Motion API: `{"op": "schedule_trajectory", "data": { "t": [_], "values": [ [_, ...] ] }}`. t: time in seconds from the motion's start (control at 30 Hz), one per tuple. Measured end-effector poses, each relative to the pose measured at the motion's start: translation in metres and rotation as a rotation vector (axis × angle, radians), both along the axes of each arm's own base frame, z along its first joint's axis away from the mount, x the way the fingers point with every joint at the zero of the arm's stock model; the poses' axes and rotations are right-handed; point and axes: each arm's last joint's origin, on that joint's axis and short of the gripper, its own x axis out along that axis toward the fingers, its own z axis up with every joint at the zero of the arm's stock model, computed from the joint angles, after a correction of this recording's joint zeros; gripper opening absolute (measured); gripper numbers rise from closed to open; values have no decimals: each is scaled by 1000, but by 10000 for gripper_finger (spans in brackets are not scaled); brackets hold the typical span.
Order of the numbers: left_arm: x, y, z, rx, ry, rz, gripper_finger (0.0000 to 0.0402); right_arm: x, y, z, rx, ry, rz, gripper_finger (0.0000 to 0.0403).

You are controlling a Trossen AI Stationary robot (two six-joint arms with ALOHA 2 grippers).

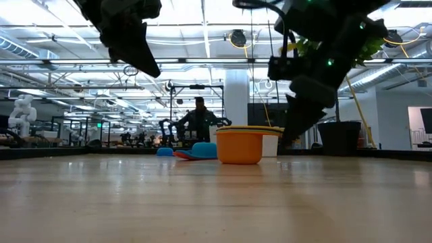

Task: Nest measuring cups in basket
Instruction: Put the nested measuring cups into the white bin

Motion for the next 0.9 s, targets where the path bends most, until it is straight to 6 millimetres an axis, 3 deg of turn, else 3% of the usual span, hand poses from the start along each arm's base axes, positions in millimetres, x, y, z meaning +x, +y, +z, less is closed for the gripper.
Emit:
{"op": "schedule_trajectory", "data": {
  "t": [0.17, 0.5, 0.9],
  "values": [
    [4, -1, 3, 1, -46, -13, 35, -3, -1, -5, -10, 1, 9, 260],
    [6, -2, 6, 9, -80, -31, 35, -2, -2, -5, -24, 0, 29, 113],
    [7, -2, 6, 6, -81, -29, 35, 14, 10, 7, -35, -211, 104, 134]
  ]
}}
